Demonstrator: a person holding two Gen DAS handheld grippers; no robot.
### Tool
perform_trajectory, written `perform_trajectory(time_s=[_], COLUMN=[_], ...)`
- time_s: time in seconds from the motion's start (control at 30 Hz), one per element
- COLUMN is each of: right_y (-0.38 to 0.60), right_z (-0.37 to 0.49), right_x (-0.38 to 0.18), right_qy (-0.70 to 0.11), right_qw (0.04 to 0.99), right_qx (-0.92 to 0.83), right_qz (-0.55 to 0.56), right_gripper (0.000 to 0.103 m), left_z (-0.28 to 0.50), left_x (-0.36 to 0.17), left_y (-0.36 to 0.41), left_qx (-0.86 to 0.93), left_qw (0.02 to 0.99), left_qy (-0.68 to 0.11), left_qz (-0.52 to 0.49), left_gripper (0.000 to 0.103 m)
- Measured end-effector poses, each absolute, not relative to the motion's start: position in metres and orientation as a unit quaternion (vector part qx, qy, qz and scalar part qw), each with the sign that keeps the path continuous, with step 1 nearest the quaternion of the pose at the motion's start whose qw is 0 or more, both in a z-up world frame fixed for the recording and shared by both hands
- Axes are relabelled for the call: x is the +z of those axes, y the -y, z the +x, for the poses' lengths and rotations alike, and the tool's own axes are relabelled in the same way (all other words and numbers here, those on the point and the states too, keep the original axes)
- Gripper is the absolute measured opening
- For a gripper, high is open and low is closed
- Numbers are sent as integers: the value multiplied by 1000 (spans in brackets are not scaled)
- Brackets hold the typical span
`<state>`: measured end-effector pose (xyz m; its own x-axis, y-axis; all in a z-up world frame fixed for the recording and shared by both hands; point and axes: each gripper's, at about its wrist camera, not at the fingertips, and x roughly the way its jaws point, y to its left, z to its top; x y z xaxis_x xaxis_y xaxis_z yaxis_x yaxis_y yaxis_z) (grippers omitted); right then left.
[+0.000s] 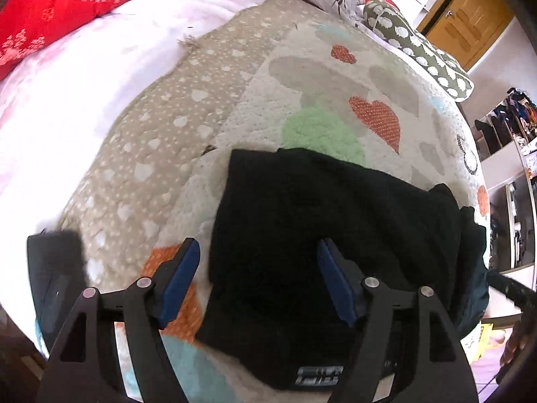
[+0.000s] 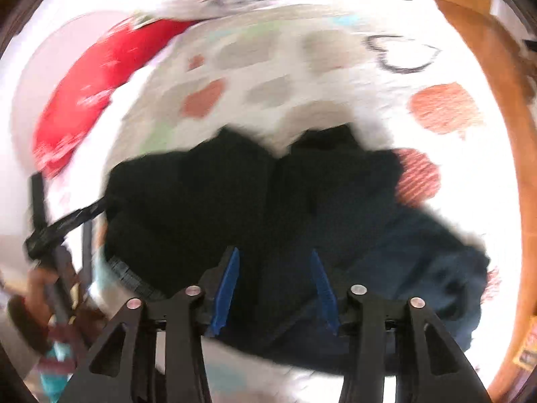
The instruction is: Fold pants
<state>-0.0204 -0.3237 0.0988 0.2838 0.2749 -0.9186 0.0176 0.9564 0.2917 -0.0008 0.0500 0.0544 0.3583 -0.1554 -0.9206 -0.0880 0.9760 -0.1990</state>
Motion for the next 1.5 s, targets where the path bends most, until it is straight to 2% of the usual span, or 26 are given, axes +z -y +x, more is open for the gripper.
perform_trajectory(time_s=[0.23,0.4,0.47,0.5,0.53,0.67,0.83,0.97,1.13,1.27,1.4,1.5], right_y=[385,404,407,410,412,430,461,489,492,494,497,495], right_z=[-9,0,2,0,-3,-36,-98,-133,-134,-137,-136,-135], right_x=[76,52,48,51,57,91,119,104,55,70,83,69], right_qy=[-577,-575,-569,-559,-552,-527,-535,-550,-582,-577,-587,-598], right_qw=[786,769,770,773,775,788,787,766,739,744,745,737], right_qx=[-5,5,10,14,14,1,-42,-94,-118,-109,-97,-108], right_qz=[222,279,288,300,307,318,305,318,318,320,302,297], right_gripper=[50,51,40,15,8,7,6,6,6,6,6,6], left_z=[5,1,0,-1,-1,-5,-19,-30,-42,-47,-54,-61], left_x=[55,58,57,56,57,64,83,90,69,67,72,63], left_y=[-42,-41,-39,-37,-36,-38,-40,-39,-33,-37,-41,-44], left_qx=[-30,-35,-37,-38,-38,-37,-49,-56,-44,-35,-43,-38], left_qw=[818,816,813,813,813,813,816,812,794,789,789,784], left_qy=[-565,-568,-573,-575,-575,-574,-568,-574,-599,-603,-602,-607], left_qz=[-107,-100,-93,-88,-85,-88,-89,-91,-92,-113,-117,-123], left_gripper=[71,48,42,40,40,34,32,32,30,24,24,24])
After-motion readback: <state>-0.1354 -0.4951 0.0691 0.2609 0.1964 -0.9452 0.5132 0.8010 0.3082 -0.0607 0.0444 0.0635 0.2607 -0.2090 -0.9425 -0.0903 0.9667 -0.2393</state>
